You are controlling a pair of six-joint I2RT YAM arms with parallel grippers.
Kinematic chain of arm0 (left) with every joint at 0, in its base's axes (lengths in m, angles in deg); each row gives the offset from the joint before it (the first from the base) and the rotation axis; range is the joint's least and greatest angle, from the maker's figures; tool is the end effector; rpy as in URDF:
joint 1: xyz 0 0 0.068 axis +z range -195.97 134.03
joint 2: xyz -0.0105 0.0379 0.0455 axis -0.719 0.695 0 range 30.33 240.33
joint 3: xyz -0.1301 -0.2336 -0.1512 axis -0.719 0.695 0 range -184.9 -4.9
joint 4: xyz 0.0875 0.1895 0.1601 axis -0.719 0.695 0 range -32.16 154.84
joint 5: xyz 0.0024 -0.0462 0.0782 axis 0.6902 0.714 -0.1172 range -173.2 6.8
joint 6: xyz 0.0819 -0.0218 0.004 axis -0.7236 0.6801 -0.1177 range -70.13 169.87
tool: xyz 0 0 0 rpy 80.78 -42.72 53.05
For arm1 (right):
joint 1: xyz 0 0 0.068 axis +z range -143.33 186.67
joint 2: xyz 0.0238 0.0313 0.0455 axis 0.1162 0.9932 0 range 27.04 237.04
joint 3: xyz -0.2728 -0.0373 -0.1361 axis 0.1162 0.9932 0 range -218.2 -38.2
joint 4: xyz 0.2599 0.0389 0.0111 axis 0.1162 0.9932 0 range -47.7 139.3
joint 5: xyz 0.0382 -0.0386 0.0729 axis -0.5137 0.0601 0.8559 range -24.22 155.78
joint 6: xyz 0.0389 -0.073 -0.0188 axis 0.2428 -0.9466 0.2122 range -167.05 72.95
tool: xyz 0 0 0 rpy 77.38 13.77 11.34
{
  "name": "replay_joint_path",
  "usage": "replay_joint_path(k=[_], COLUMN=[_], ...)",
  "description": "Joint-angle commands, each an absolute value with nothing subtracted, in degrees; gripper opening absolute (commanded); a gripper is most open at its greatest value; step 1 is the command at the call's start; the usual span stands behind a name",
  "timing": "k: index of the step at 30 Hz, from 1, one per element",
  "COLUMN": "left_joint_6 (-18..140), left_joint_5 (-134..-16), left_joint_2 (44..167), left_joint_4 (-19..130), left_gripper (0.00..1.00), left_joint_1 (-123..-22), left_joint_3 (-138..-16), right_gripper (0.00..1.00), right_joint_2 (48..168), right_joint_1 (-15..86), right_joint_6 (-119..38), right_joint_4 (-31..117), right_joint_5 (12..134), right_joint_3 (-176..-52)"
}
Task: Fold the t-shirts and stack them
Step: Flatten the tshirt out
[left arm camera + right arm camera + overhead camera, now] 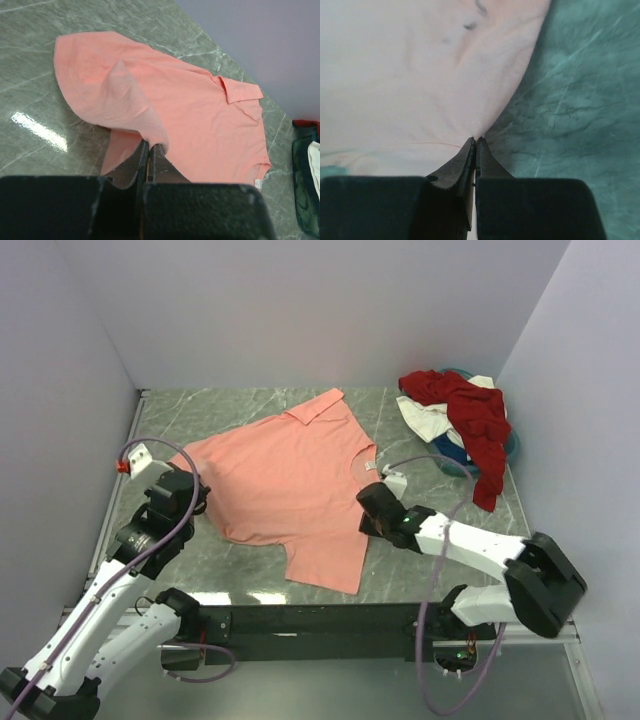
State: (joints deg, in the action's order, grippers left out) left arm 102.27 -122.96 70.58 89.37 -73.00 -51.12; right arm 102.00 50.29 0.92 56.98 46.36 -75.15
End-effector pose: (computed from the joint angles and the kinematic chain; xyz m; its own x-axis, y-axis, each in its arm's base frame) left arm 0.1544 -0.0252 0.3356 -0.1039 -0.6306 -0.7691 -0.4052 0.7330 -0.5463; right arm 0.2061 0.1622 0.1831 -0.7604 0.2430 -0.6022 0.0897 0.9578 0.2732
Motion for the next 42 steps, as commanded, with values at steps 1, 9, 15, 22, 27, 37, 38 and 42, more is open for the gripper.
replay_joint_path(k=[1,9,15,22,27,37,38,42], left_joint_6=[102.78,99.53,96.45,92.06,89.6,87.84,87.84,88.1], left_joint_5=[-125.11,-129.07,-130.22,-128.29,-125.21,-108.35,-106.85,-99.48], left_joint_2=[69.27,64.62,60.93,61.88,72.13,103.35,106.85,110.66], left_joint_4=[90.88,95.63,96.16,88.53,79.48,66.01,66.97,68.3], left_gripper=[0.01,0.01,0.01,0.01,0.01,0.01,0.01,0.01], left_joint_1=[-72.78,-72.69,-72.69,-72.69,-72.69,-56.36,-55.04,-48.0], left_joint_3=[-54.29,-64.57,-74.32,-76.45,-73.02,-94.84,-98.03,-108.69], right_gripper=[0.0,0.0,0.0,0.0,0.0,0.0,0.0,0.0], right_joint_2=[90.35,70.03,66.85,74.4,89.5,125.87,127.66,125.58], right_joint_1=[49.13,46.58,46.58,46.49,34.24,25.31,24.44,21.79], right_joint_6=[-2.91,-11.09,-16.19,-23.48,-21.65,-19.45,-19.36,-16.73], right_joint_4=[63.54,76.39,77.38,71.93,69.3,68.49,68.93,61.16], right_joint_5=[40.38,34.75,34.14,34.92,57.5,69.03,69.29,69.82], right_joint_3=[-81.43,-103.56,-119.57,-130.64,-136.63,-178.55,-182.73,-179.33])
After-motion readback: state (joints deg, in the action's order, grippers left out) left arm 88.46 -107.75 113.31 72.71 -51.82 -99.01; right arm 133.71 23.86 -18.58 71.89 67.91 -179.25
